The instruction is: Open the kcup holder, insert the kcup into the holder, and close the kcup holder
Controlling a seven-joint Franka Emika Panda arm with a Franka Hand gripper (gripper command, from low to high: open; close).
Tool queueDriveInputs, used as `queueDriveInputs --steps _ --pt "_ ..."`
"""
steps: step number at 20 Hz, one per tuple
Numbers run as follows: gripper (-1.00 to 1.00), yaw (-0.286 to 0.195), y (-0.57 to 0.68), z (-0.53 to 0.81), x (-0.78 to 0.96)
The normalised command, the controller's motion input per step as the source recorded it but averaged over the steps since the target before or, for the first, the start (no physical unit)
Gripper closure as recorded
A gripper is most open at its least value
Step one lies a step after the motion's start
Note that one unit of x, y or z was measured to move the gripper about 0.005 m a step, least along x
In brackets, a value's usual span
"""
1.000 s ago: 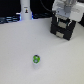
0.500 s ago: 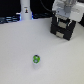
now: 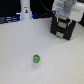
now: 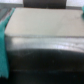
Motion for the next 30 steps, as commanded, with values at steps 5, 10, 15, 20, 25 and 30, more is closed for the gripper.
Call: queueDriveInputs --steps 5,10,15,20,25,30 --pt "1.00 -0.082 -0.11 0.18 0.89" --pt "1.00 -0.082 -0.14 0.09 0.92" --pt "1.00 -0.085 -0.20 0.15 0.94" --pt "1.00 -0.087 -0.24 0.21 0.95" --pt "1.00 -0.076 -0.27 0.25 0.95" --pt "1.00 -0.077 -0.28 0.26 0.95"
